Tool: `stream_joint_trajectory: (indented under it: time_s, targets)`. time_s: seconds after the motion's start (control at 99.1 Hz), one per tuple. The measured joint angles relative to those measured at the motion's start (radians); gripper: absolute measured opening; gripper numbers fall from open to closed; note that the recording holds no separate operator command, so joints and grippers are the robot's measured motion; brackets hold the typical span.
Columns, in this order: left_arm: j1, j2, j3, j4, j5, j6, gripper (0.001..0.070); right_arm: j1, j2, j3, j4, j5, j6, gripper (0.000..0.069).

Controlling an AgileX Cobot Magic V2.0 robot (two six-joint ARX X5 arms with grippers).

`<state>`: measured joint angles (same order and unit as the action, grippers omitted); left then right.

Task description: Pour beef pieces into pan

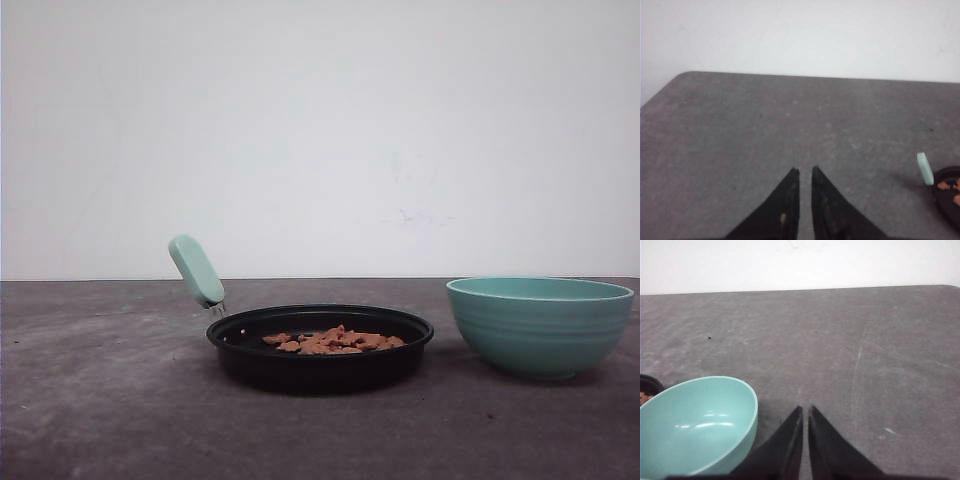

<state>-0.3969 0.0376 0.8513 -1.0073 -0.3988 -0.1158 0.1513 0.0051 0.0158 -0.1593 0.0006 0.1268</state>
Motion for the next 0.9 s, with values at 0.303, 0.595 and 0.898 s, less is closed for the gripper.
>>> stream_joint_trajectory:
  time_s: [0.303,0.595,0.898]
  targets:
    - [0.094,0.002,-0.146,0.389,0.116,0.122,0.0018,0.0,0.0,0.0,0.0,0.0,0.0,0.0017]
    - [0.24,-0.034,-0.495,0.634,0.316,0.063,0.0018,0.0,0.0,0.0,0.0,0.0,0.0,0.0017]
    - [0.272,-0.032,-0.744,0.747,0.379,0.04,0.0018,0.0,0.0,0.0,0.018,0.0,0.0,0.0017]
